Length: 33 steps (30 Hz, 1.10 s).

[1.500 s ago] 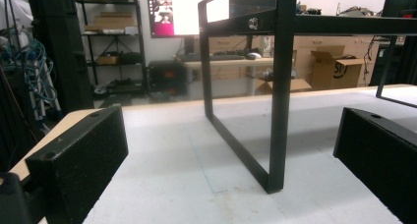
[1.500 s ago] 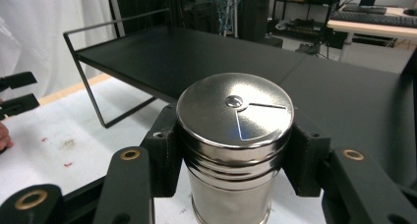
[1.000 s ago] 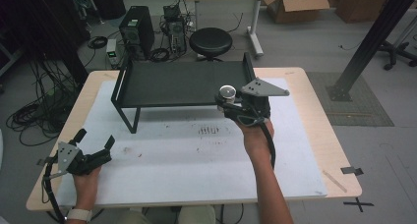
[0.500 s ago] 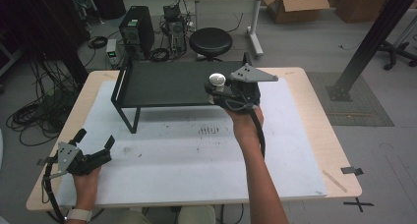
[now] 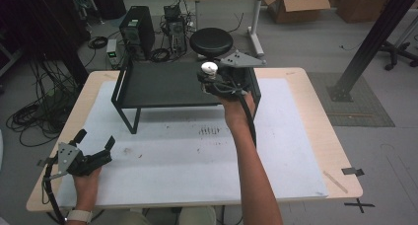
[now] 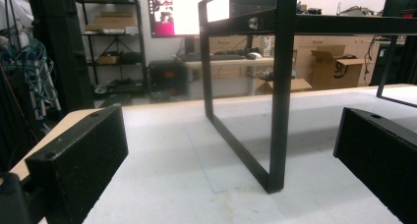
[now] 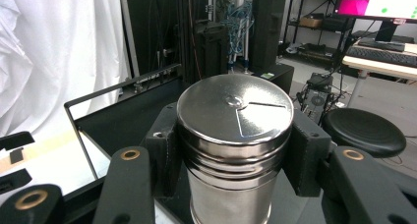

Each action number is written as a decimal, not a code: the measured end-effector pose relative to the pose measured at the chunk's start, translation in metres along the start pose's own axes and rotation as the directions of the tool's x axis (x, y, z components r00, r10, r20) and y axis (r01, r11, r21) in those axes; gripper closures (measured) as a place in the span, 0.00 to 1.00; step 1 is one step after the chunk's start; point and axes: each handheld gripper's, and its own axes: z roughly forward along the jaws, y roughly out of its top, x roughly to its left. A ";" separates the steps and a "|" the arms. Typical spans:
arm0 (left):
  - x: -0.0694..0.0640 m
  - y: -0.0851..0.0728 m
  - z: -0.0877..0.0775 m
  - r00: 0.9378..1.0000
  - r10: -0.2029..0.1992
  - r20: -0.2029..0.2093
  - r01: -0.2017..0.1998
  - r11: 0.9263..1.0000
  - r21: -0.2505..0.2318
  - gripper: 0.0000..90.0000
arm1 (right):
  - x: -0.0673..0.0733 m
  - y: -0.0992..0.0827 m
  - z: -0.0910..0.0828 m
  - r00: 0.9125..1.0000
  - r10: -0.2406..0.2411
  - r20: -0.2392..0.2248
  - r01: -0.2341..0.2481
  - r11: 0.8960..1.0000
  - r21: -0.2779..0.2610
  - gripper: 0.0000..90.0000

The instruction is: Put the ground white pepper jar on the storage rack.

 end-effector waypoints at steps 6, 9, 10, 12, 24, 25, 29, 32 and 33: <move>0.000 0.000 0.000 1.000 -0.002 0.000 0.002 1.000 -0.001 0.00 | -0.002 0.004 0.013 1.000 -0.004 0.002 0.004 1.000 0.001 0.54; 0.000 0.000 0.000 1.000 -0.002 0.000 0.002 1.000 -0.001 0.00 | -0.003 0.007 0.021 1.000 -0.005 0.004 0.005 1.000 0.007 0.54; 0.000 0.000 0.000 1.000 -0.002 0.000 0.002 1.000 -0.001 0.00 | -0.003 0.007 0.024 1.000 -0.003 0.004 0.003 1.000 0.008 0.54; 0.000 0.000 0.000 1.000 -0.001 0.000 0.001 1.000 0.000 0.00 | -0.004 0.008 0.030 1.000 0.000 0.003 0.000 1.000 0.010 0.54; 0.000 0.000 0.000 1.000 0.001 0.001 -0.001 1.000 0.004 0.00 | -0.011 0.006 0.068 1.000 0.026 0.014 -0.026 0.999 0.041 0.54; 0.000 0.000 0.000 1.000 0.001 0.001 -0.001 1.000 0.004 0.00 | -0.012 0.005 0.071 0.999 0.030 0.016 -0.030 0.999 0.045 0.54; 0.000 0.000 0.000 1.000 0.001 0.001 -0.001 1.000 0.004 0.00 | -0.016 0.001 0.081 0.999 0.046 0.029 -0.048 0.997 0.062 0.54; 0.000 0.000 0.001 1.000 0.000 0.001 0.000 1.000 0.004 0.00 | -0.019 -0.003 0.089 0.997 0.064 0.038 -0.067 0.995 0.081 0.54; 0.000 0.000 0.001 1.000 0.000 0.001 0.000 1.000 0.004 0.00 | -0.019 -0.003 0.089 0.997 0.064 0.038 -0.067 0.995 0.081 0.54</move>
